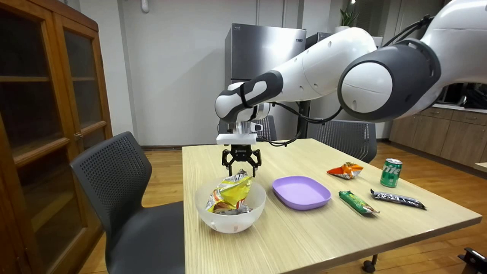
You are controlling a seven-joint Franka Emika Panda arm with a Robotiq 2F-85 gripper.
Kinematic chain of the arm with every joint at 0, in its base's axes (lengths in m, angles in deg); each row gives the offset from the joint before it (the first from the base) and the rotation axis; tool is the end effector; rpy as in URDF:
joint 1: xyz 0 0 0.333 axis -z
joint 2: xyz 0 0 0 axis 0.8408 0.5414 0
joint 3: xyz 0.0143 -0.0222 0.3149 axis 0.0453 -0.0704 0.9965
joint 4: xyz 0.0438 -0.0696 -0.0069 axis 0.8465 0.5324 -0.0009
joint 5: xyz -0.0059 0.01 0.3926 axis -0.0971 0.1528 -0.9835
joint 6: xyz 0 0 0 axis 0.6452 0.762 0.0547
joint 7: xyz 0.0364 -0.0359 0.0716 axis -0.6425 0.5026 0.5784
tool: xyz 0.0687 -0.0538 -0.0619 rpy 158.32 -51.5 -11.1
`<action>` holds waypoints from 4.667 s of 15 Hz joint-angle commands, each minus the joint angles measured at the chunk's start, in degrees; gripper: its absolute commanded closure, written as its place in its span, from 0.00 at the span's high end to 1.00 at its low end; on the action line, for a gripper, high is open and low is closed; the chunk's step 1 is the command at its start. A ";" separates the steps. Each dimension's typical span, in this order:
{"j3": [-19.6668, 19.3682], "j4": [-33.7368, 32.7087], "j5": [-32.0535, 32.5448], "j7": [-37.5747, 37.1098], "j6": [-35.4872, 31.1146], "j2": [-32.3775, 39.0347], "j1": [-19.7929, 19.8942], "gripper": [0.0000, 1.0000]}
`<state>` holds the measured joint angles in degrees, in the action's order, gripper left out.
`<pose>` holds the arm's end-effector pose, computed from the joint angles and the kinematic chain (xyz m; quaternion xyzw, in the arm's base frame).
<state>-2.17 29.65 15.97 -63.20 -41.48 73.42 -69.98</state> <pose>0.7685 0.1584 0.1221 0.9601 -0.2718 -0.0536 0.0373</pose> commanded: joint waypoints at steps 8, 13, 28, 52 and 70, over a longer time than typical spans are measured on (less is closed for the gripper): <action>0.19 -3.22 -0.32 -0.69 0.57 2.65 0.08 1.00; 0.20 -3.12 -0.25 -0.47 0.26 2.87 -0.06 1.00; 0.46 -1.91 -0.33 0.41 -7.58 2.06 -0.08 1.00; 0.40 -1.71 -0.23 0.61 -6.91 3.18 0.06 0.34; 0.31 2.97 0.08 5.96 -10.59 -4.29 0.37 0.04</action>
<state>-2.11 28.77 15.98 -59.41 -51.54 72.99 -69.99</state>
